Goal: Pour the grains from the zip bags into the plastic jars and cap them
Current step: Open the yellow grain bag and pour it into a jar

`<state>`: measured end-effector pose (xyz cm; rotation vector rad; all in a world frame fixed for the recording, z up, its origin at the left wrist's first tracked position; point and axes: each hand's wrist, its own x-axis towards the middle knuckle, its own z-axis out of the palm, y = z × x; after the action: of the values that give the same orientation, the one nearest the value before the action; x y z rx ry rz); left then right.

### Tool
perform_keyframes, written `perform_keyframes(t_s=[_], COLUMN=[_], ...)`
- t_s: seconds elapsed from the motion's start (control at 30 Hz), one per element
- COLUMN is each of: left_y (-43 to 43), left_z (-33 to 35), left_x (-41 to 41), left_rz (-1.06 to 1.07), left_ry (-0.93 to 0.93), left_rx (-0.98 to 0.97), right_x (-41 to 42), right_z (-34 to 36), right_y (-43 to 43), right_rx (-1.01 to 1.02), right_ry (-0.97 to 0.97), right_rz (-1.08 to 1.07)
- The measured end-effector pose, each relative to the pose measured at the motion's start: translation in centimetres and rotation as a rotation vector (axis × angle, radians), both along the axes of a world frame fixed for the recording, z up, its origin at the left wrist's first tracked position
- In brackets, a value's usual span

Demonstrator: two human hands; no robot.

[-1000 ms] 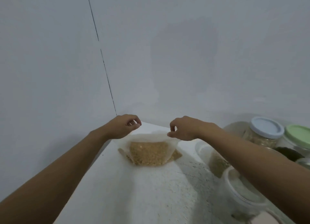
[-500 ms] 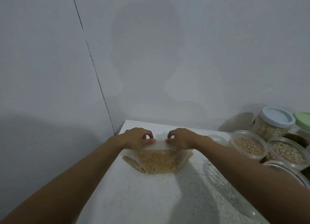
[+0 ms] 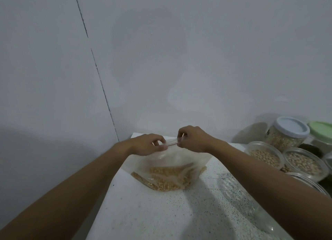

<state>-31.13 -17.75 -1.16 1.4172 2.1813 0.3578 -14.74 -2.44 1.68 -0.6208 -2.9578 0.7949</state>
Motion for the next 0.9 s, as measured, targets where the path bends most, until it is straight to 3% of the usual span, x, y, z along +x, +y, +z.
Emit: perform_keyframes(t_s=[0.13,0.23,0.4,0.53,0.67,0.83,0.9], left_y=[-0.6,-1.0,-1.2,-1.3,-1.6,-1.4,-1.0], left_z=[3.8,6.9,9.0,11.2,14.3,16.4,16.6], left_x=[0.0,1.2,4.2,5.7,6.5,8.6,10.0], left_rz=[-0.039,-0.13,-0.202,-0.155,-0.104,0.064,0.134], left_ry=[-0.027,-0.068,0.03,0.122,0.153,0.052,0.006], left_rx=[0.178,0.146,0.095,0.284,0.318,0.408,0.445], right_x=[1.6,3.0,4.9,5.9,5.5,4.5,4.3], right_z=[2.8,4.6,5.4,6.5,7.5,7.9,8.0], right_y=[-0.7,-1.2,-1.6,-1.0,-0.4,0.0,-0.1], right_rx=[-0.028,0.05,0.191,0.339,0.434,0.484,0.448], right_ry=[0.133,0.14,0.102,0.326,0.519,0.756,0.761], right_rz=[0.004,0.059,0.117,0.083,0.067,-0.038,-0.094])
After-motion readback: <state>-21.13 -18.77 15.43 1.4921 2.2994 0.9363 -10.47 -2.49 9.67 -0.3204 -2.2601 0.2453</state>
